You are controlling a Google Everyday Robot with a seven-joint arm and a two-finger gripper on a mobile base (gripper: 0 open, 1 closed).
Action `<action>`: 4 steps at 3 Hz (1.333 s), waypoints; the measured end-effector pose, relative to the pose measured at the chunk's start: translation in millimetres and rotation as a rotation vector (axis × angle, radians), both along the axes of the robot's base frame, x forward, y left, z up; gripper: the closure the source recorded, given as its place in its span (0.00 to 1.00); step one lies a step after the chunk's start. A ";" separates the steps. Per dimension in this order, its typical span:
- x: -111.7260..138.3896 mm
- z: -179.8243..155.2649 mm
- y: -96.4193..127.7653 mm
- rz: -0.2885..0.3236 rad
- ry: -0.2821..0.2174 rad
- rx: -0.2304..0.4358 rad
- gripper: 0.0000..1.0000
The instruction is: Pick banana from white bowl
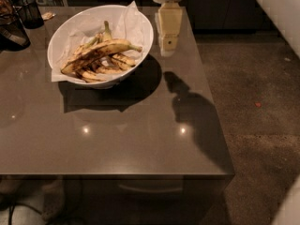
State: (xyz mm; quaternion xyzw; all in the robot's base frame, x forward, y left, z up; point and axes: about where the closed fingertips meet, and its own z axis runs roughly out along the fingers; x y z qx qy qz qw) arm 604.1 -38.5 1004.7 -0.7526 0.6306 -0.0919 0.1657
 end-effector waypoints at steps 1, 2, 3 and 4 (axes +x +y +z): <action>17.0 16.2 47.2 0.133 -0.027 -0.016 0.00; 31.4 21.7 98.6 0.261 -0.052 -0.043 0.00; 33.2 23.1 110.0 0.273 -0.070 -0.003 0.00; 35.6 7.5 106.0 0.253 -0.023 0.013 0.00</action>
Offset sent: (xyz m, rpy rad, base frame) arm 0.0326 0.1407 0.0264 -0.1348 0.0116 0.4065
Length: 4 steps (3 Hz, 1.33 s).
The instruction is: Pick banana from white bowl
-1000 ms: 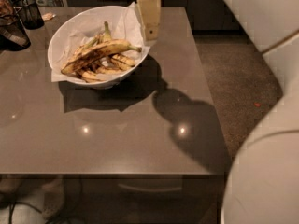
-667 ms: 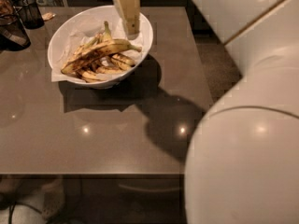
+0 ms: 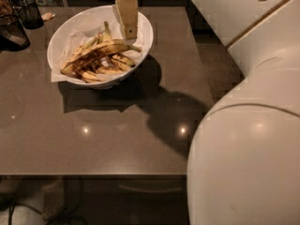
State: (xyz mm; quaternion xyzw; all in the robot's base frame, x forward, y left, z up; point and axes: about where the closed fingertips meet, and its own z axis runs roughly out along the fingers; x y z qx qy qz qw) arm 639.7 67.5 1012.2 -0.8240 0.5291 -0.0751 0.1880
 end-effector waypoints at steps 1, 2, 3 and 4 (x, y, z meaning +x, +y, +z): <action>2.8 -13.2 1.6 -0.016 0.046 0.014 0.00; 7.0 -20.6 7.2 -0.018 0.073 0.014 0.00; 13.9 -22.2 12.7 -0.017 0.079 0.008 0.00; 21.8 -24.8 19.6 -0.011 0.083 0.006 0.01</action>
Offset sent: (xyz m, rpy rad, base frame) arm -0.0054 -0.0044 -0.0292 -0.0464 0.1750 -0.0257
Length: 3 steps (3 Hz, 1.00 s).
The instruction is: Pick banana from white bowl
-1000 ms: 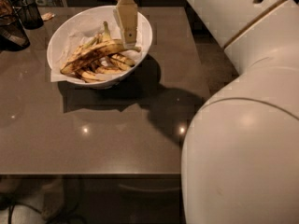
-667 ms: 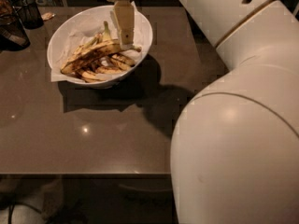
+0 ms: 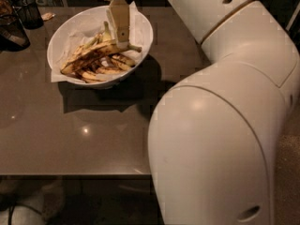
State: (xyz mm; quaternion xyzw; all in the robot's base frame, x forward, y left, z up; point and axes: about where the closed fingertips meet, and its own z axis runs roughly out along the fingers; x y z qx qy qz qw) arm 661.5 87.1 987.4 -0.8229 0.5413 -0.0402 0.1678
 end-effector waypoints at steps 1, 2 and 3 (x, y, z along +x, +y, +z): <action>9.9 -3.7 7.7 0.008 0.007 0.013 0.16; 21.6 -8.0 12.6 0.014 0.008 0.023 0.22; 31.6 -15.7 16.7 0.020 0.016 0.029 0.21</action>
Offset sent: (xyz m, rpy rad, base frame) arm 0.0040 -0.0182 -0.0113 -0.0950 0.1691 0.0243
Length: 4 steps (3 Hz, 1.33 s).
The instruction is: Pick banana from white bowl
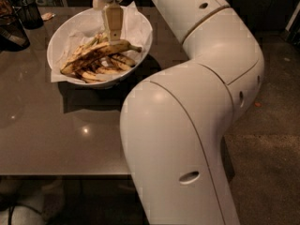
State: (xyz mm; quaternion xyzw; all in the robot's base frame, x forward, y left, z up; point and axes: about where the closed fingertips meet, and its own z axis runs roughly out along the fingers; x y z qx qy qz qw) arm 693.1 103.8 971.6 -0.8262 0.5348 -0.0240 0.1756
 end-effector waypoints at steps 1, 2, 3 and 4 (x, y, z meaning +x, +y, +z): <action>5.3 -11.2 0.2 -0.001 0.023 0.004 0.24; 4.7 -18.9 -6.1 -0.020 0.054 0.014 0.27; 1.2 -21.1 -13.9 -0.055 0.084 0.029 0.33; -0.1 -20.4 -11.5 -0.072 0.095 0.032 0.31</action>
Offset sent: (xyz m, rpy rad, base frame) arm -0.0343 -0.0504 -0.0264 -0.0945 0.2530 -0.0362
